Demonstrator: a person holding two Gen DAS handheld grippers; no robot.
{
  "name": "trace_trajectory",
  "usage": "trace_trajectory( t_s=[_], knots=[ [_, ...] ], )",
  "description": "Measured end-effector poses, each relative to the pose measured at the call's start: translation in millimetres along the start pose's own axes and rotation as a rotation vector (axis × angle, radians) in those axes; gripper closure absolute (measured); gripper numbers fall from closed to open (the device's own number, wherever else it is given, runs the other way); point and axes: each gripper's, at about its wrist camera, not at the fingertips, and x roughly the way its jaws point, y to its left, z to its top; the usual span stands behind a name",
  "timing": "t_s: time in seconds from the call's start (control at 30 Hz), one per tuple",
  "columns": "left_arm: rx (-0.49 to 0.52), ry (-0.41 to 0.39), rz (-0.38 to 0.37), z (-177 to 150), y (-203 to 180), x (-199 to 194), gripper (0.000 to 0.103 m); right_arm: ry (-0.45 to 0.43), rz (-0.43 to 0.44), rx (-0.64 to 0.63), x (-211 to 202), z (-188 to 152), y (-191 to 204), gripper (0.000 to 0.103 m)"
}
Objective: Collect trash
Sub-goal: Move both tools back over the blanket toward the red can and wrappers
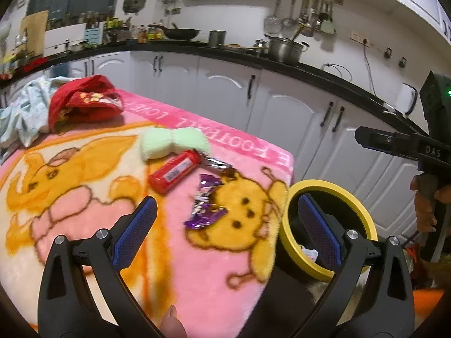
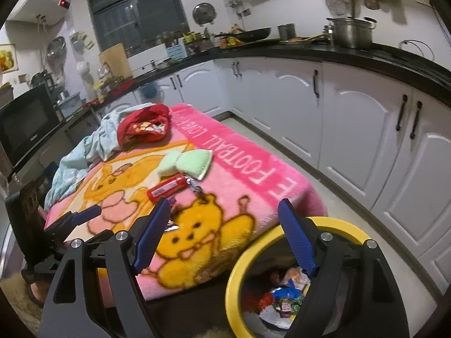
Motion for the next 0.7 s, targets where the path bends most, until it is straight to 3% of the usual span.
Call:
trace_trajectory(
  t_s=[0.7],
  knots=[
    [-0.079,0.001,0.050,-6,46,-7,0.011,0.012,0.054,-0.104,38,34,50,0.026]
  ],
)
